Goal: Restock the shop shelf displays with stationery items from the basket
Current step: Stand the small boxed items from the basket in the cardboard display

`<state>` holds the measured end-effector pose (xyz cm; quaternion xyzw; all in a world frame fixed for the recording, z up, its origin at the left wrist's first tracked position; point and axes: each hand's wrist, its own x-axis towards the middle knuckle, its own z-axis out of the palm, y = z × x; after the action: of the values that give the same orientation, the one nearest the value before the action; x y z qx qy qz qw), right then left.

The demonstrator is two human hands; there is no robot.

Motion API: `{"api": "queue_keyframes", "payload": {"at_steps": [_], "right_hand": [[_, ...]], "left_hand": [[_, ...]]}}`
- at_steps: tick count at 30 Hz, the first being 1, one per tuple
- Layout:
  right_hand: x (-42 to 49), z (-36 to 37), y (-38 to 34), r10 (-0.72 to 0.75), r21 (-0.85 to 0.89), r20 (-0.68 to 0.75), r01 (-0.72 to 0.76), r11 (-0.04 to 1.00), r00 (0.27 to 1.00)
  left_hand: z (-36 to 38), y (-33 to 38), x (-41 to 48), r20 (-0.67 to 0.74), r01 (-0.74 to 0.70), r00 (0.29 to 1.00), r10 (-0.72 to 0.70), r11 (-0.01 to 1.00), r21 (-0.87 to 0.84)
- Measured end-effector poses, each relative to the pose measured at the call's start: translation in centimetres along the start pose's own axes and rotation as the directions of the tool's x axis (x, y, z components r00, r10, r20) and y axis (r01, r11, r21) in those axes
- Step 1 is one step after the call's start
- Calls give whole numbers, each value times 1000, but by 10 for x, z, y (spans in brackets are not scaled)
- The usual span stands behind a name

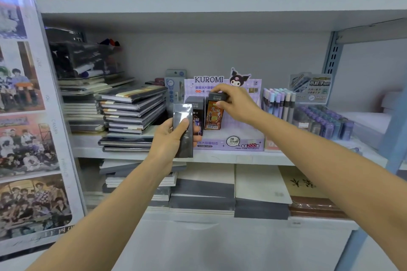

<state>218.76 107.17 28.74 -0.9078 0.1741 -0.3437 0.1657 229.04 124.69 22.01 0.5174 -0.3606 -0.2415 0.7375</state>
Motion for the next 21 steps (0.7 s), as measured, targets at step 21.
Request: {"api": "queue_keyframes", "payload": {"at_steps": [21], "right_hand": [[-7,19,11,-45,-102,-175,27,994,984]], "left_hand": [[2,-6,3,45,-9,999,9,1000,8]]}}
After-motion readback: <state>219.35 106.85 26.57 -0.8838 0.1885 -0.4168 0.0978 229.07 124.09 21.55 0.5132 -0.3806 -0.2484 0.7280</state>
